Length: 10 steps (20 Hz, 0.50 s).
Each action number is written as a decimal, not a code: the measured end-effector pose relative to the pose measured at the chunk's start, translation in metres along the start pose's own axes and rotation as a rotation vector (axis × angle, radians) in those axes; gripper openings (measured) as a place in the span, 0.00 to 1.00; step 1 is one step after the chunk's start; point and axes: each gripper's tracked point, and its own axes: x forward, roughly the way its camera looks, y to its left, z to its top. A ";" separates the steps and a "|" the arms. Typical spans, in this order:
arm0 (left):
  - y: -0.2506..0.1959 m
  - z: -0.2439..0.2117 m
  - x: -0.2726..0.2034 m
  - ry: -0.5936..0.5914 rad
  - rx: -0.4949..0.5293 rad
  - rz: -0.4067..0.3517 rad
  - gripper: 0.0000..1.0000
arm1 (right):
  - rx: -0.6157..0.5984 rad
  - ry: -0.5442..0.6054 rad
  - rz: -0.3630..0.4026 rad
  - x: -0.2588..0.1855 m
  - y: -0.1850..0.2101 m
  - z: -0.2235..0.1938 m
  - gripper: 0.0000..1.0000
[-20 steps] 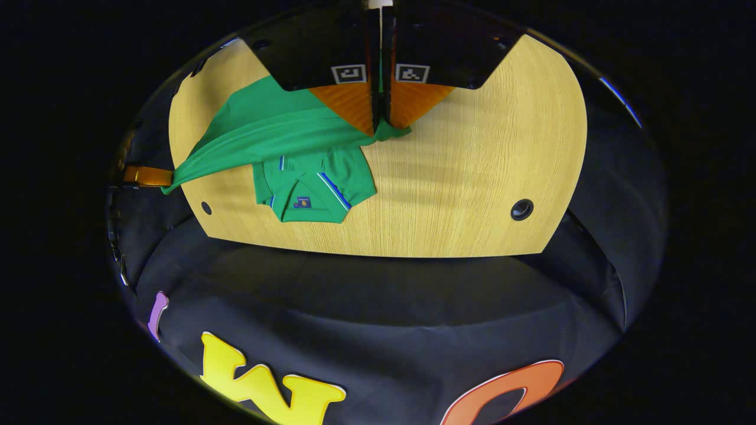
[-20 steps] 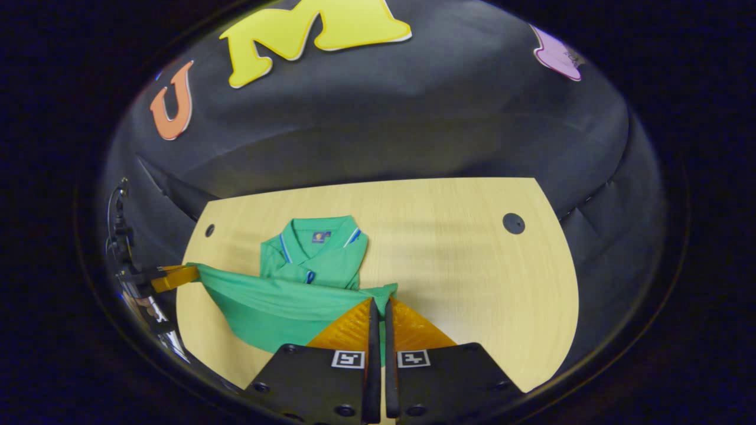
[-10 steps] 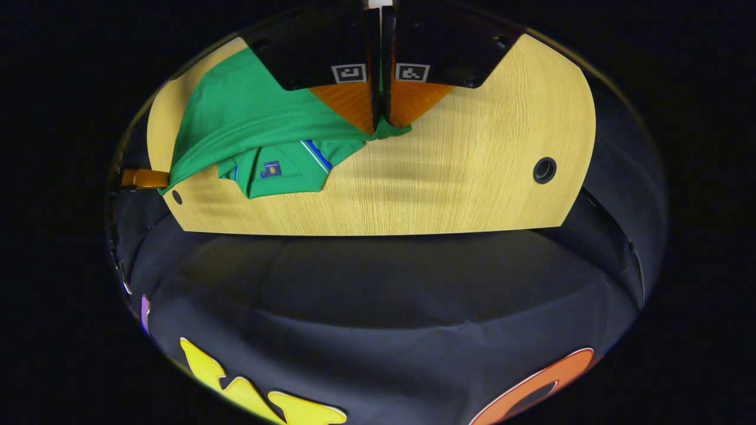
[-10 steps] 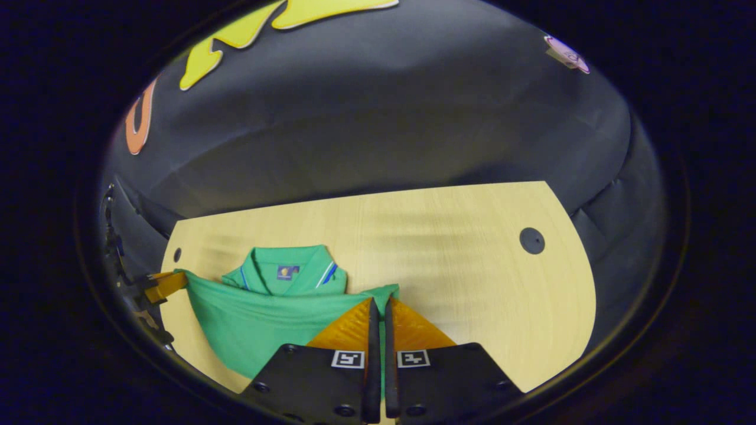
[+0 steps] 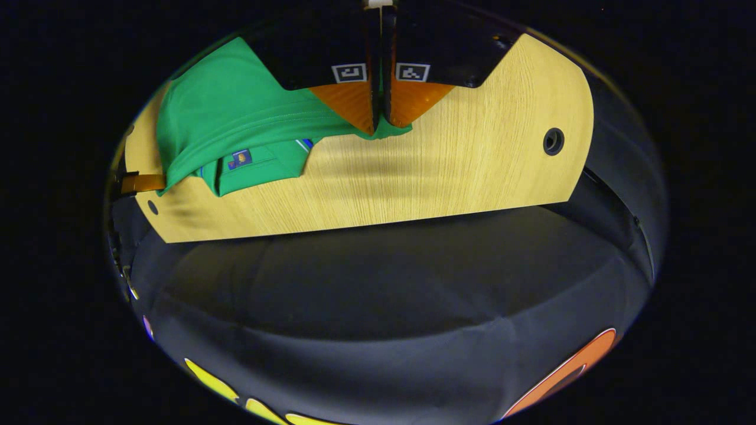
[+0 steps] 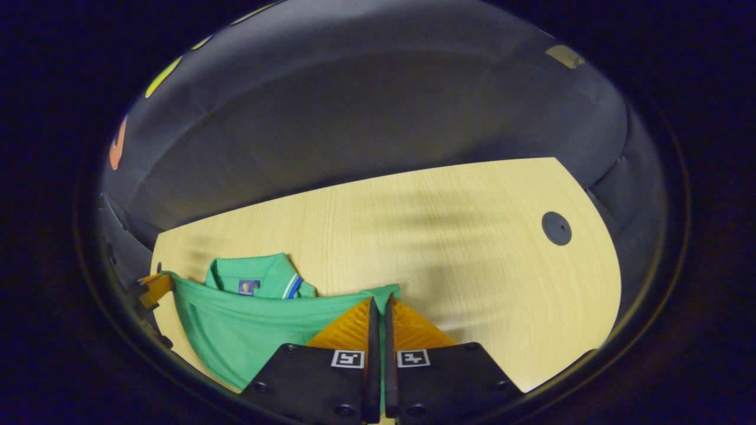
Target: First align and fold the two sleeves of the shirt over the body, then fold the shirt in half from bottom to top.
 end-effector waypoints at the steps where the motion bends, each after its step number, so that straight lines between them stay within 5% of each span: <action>1: 0.001 -0.007 0.002 0.024 0.001 0.017 0.04 | -0.001 -0.004 0.011 0.003 0.003 0.000 0.06; 8: 0.002 -0.031 0.009 0.086 -0.086 0.028 0.11 | -0.050 0.015 -0.004 0.006 -0.001 -0.007 0.11; 10: 0.004 -0.033 0.004 0.084 -0.108 0.030 0.25 | -0.061 -0.017 -0.013 -0.006 -0.004 0.000 0.15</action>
